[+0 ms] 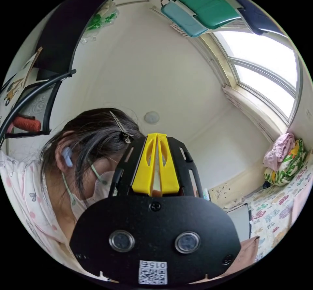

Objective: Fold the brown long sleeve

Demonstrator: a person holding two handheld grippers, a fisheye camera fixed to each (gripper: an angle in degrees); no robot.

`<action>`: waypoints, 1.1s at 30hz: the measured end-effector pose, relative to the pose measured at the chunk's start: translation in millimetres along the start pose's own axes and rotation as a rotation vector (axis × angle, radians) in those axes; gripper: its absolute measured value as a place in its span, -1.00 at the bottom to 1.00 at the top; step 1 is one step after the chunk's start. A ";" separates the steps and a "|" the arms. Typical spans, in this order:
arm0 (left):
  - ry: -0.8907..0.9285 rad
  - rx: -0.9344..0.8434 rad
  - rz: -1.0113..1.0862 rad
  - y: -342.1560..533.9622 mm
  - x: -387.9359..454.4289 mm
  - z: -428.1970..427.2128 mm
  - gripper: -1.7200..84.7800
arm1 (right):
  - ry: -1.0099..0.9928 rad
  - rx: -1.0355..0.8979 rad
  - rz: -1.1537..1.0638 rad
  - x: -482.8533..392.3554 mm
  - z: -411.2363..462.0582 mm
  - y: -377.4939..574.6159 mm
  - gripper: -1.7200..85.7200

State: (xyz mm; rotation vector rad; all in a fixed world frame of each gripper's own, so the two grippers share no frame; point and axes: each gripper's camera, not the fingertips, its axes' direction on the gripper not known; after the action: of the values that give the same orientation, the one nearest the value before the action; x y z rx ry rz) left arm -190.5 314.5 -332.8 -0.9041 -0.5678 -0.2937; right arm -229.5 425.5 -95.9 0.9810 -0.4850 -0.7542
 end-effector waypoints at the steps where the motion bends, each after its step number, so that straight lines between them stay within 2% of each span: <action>1: 0.004 -0.009 0.004 5.7 -7.5 0.7 -0.94 | 0.075 -0.021 -0.006 12.4 1.5 -2.1 -0.97; 3: 0.014 -0.018 -0.001 15.1 -19.6 -0.5 -0.92 | 0.234 -0.062 -0.004 36.3 1.9 -3.6 -0.97; 6: 0.013 -0.022 0.032 31.3 -35.7 -8.9 -0.89 | 0.458 -0.228 -0.001 93.7 2.5 2.1 -0.95; 8: 0.007 0.000 0.058 46.4 -46.0 -22.8 -0.87 | 0.646 -0.457 0.053 157.4 5.9 19.5 -0.92; 10: 0.004 0.027 0.073 57.4 -52.4 -35.4 -0.86 | 0.715 -0.637 0.162 210.8 7.2 39.3 -0.85; 14: 0.010 0.145 0.104 62.0 -61.3 -60.7 -0.84 | 0.683 -0.959 0.413 307.1 25.1 98.1 -0.76; 17: 0.051 0.197 0.174 43.6 -55.4 -57.4 -0.81 | 0.736 -1.208 0.459 355.6 52.7 141.2 -0.70; 20: 0.083 0.234 0.251 14.2 -40.0 -40.7 -0.79 | 0.705 -1.403 0.506 395.9 75.5 178.2 -0.69; 28: 0.152 0.326 0.419 -107.3 21.7 11.2 -0.75 | 0.585 -1.680 0.653 462.6 125.4 237.7 -0.70; 33: 0.243 0.291 0.373 -202.0 42.2 52.3 -0.74 | 0.584 -1.798 0.578 468.2 156.5 258.2 -0.73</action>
State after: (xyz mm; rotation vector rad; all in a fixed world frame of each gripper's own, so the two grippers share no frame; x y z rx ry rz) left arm -268.5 236.6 -150.6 -0.6626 -0.2016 0.0191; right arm 60.6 72.1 222.4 -0.6502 0.4627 -0.1212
